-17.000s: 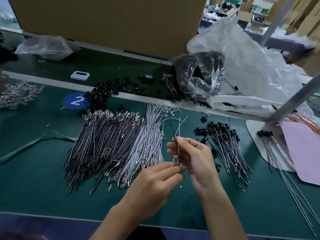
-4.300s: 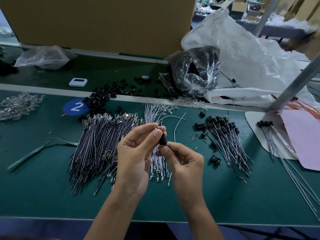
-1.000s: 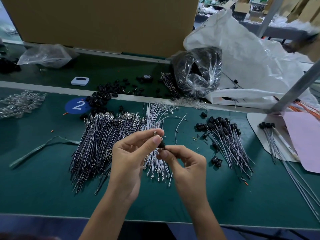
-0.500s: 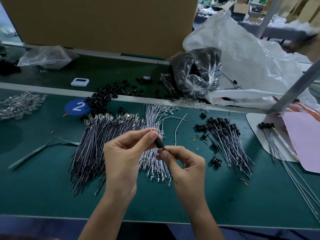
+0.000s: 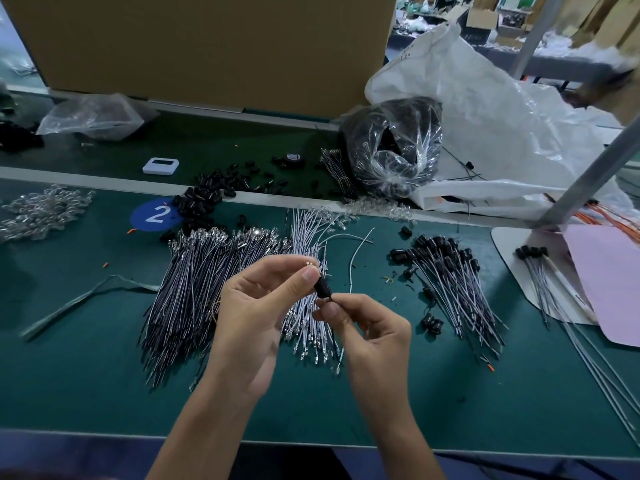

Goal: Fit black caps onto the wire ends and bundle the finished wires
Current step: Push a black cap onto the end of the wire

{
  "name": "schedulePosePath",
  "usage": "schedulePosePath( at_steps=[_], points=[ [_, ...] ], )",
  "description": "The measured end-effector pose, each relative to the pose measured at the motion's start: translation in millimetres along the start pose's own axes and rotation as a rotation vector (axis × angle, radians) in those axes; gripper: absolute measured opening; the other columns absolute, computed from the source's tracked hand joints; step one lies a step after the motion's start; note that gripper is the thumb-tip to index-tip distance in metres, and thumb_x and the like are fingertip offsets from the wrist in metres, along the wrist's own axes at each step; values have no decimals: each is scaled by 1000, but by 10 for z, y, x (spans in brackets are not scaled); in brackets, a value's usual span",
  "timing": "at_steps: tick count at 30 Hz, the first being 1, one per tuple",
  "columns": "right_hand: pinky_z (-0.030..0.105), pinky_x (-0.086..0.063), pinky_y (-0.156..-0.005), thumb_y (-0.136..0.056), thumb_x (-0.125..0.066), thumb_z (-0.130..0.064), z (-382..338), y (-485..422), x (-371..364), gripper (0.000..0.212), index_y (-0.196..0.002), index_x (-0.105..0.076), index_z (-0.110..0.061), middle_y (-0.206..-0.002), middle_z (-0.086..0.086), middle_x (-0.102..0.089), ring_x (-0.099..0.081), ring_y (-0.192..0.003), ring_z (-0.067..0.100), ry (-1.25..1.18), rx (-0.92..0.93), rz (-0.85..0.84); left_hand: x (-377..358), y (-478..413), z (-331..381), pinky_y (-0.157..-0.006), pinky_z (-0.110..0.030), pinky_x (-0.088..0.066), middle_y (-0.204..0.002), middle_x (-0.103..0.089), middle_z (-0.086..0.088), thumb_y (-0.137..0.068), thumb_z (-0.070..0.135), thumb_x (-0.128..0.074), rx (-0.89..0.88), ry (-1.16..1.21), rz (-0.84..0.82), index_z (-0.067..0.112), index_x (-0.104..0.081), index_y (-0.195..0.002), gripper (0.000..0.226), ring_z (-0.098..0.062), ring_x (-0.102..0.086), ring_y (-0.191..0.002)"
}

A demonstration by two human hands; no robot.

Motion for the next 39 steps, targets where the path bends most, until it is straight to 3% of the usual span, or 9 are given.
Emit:
schedulePosePath(
  at_steps=[5, 13, 20, 24, 27, 29, 34, 39],
  points=[
    [22, -53, -70, -80, -71, -12, -13, 17, -27, 5, -83, -76, -11, -74, 7, -74, -71, -70, 16, -171, -63, -63, 18, -27, 37, -87, -26, -51, -84, -68, -3, -55, 44, -90, -9, -82, -163, 20, -74, -80, 38, -15, -61, -87],
    [19, -52, -69, -81, -70, -10, -16, 32, -44, 6, -81, -75, -8, -72, 7, -73, -69, -69, 15, -277, -112, -106, 107, -79, -10, -79, -23, -56, -77, -71, -3, -37, 37, -98, 46, 50, -88, 15, -78, -71, 46, -13, -66, -78],
    [28, -55, -72, -81, -71, -14, 58, 46, -40, 6, -83, -76, -16, -74, 6, -74, -71, -71, 20, -127, -69, -19, 147, -77, -110, -74, -20, -55, -87, -75, -9, -38, 34, -97, 56, 63, -18, 12, -78, -72, 45, -15, -71, -83],
    [41, -57, -74, -78, -74, -18, 99, 0, -17, 7, -85, -77, -20, -76, 4, -74, -70, -73, 29, -49, -49, 22, 89, -104, -165, -72, -20, -56, -85, -75, -9, -54, 18, -86, 62, 69, -27, 14, -78, -72, 20, -13, -71, -77],
    [50, -55, -74, -77, -76, -20, 119, -77, -12, 9, -82, -77, -14, -74, 7, -73, -67, -73, 36, -17, -35, 19, 53, -173, -204, -71, -22, -56, -87, -75, -9, -63, 14, -85, 46, 88, -66, 16, -76, -75, 15, -13, -69, -72],
    [49, -54, -73, -78, -75, -19, 145, -171, -18, 7, -81, -76, -13, -72, 6, -73, -67, -71, 34, 8, -41, -17, 55, -256, -237, -71, -23, -57, -86, -75, -9, -66, 16, -79, 36, 121, -77, 17, -76, -77, 12, -15, -70, -74],
    [33, -58, -72, -81, -73, -9, 298, -457, -41, 6, -80, -76, -14, -73, 6, -74, -70, -71, 20, -25, -105, -78, 109, -609, -348, -70, -26, -58, -83, -74, -10, -62, 14, -75, 94, 175, -69, 13, -76, -76, 14, -20, -70, -75],
    [55, -54, -75, -80, -74, -10, 524, -758, -128, 13, -82, -77, -23, -76, 9, -73, -66, -74, 40, 1, -70, -56, 163, -957, -440, -68, -25, -57, -81, -73, -7, -58, 12, -77, 115, 255, -53, 14, -75, -67, 9, -17, -70, -74]
  ],
)
Point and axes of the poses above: each hand's wrist, its own y-axis away from the middle knuckle, its own x-axis out of the back of the hand, z = x × y, the point moved 3 cm from there along -y, towards the middle knuckle
